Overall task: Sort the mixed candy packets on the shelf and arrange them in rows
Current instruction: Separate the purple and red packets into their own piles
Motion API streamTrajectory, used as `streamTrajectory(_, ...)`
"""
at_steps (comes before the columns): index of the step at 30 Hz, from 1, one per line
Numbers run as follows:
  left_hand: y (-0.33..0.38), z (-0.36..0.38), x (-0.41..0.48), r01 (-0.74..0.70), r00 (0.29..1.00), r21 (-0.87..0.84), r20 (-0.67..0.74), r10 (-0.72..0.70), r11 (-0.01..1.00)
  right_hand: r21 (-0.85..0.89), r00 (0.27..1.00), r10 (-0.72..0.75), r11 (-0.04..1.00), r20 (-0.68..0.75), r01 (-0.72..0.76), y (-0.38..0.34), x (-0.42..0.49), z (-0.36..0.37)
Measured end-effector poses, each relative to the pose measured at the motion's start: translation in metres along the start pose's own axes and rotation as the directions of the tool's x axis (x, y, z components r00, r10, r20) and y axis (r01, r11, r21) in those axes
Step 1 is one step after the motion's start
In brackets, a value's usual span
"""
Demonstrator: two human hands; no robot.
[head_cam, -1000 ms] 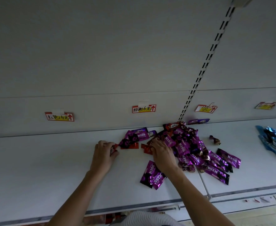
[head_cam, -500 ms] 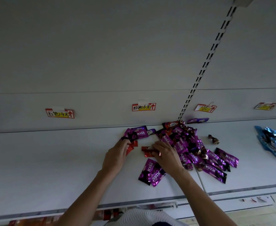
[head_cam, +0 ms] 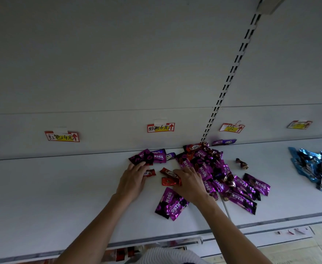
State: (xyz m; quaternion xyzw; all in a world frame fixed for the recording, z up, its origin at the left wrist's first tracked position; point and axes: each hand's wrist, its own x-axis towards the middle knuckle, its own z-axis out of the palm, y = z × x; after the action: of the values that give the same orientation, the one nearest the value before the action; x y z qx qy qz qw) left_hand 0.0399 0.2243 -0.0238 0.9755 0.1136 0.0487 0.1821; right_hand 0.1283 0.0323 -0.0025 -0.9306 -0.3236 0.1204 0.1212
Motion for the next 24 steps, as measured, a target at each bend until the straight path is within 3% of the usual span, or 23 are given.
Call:
streamTrajectory(6, 0.001, 0.000, -0.004, -0.045, 0.993, 0.094, -0.107, 0.055, 0.995, 0.093, 0.999, -0.018, 0.995, -0.047, 0.023, -0.002, -0.001, 0.001)
streamTrajectory(13, 0.001, 0.005, -0.005, 0.057, 0.996, 0.112, -0.069, -0.049, 0.992, 0.232, 0.996, 0.034, 0.973, -0.080, -0.015, -0.001, -0.002, 0.003)
streamTrajectory(19, 0.006, 0.002, -0.011, 0.104, 0.995, 0.159, -0.014, -0.103, 0.982, 0.171, 0.995, 0.075, 0.983, -0.059, -0.064, -0.002, -0.007, -0.002)
streamTrajectory(24, 0.011, 0.006, -0.023, 0.212, 0.977, 0.205, -0.034, -0.209, 0.956, 0.282, 0.981, 0.129, 0.956, -0.143, -0.084, -0.004, -0.014, -0.001)
